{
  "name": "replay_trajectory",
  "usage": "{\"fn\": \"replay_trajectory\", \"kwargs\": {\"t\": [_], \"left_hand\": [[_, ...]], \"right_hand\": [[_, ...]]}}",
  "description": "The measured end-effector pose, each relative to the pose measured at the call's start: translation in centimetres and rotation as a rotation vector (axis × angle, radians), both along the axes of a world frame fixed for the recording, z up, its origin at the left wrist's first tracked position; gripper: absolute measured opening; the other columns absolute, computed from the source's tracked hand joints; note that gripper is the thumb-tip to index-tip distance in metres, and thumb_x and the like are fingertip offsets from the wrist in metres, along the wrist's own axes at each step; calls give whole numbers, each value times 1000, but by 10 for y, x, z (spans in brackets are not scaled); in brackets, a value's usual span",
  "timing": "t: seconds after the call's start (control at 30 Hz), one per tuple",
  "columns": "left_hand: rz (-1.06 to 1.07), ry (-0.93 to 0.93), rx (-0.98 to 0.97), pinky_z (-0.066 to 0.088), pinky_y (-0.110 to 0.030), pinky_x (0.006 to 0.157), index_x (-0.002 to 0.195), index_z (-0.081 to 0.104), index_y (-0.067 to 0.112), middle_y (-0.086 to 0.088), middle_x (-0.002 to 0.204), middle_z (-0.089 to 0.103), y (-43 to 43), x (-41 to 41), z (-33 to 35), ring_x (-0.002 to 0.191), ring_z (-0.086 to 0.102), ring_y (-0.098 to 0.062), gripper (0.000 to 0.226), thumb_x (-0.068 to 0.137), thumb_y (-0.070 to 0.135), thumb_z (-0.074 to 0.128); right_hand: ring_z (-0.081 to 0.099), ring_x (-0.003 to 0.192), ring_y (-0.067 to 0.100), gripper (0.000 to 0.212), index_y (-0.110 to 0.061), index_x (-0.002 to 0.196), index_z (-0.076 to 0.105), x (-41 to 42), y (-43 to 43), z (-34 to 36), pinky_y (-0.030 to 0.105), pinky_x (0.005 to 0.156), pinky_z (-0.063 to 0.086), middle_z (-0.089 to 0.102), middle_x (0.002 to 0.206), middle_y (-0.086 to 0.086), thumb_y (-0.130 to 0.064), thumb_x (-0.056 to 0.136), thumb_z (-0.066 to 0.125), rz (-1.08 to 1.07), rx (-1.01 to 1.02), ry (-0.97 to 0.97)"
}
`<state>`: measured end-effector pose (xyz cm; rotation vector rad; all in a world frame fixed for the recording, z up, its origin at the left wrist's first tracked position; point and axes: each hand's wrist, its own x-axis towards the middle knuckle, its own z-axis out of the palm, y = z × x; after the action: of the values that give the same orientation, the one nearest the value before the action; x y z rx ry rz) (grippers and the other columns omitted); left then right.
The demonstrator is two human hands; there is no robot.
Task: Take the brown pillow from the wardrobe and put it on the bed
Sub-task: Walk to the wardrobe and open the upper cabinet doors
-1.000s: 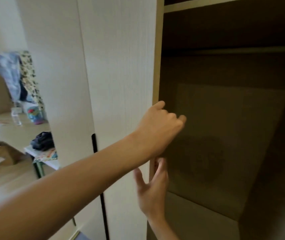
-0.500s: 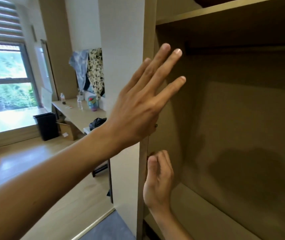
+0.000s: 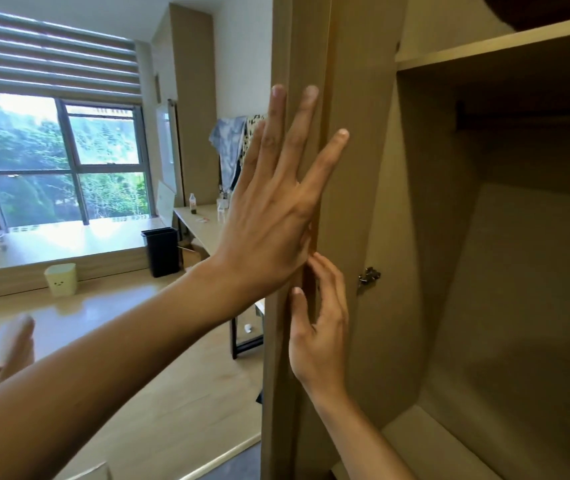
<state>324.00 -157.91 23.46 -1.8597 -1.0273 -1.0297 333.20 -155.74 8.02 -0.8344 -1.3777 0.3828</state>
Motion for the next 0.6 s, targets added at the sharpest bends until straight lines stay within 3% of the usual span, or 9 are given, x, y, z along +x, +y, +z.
{"fn": "replay_trajectory", "kwargs": {"t": [0.23, 0.4, 0.6], "left_hand": [[-112, -64, -117, 6, -71, 123, 152, 50, 18, -22, 172, 12, 29, -44, 0, 155, -8, -56, 74, 82, 18, 72], [-104, -104, -168, 13, -75, 120, 151, 51, 19, -17, 173, 12, 57, -78, 1, 156, -11, -53, 72, 82, 30, 72], [-51, -153, -229, 7, -73, 122, 150, 51, 21, -13, 175, 10, 97, -113, 6, 156, -16, -50, 75, 81, 43, 70]], "right_hand": [[42, 145, 11, 58, -27, 156, 44, -50, 16, 2, 38, 116, 46, 35, 163, -9, -24, 102, 65, 47, -86, -83], [33, 151, 11, 67, -28, 160, 39, -76, 35, 12, 40, 122, 39, 28, 168, -7, -30, 99, 68, 51, -95, -222], [26, 156, 15, 75, -31, 164, 29, -106, 74, 22, 43, 123, 34, 20, 171, -8, -40, 98, 65, -3, -111, -414]]}}
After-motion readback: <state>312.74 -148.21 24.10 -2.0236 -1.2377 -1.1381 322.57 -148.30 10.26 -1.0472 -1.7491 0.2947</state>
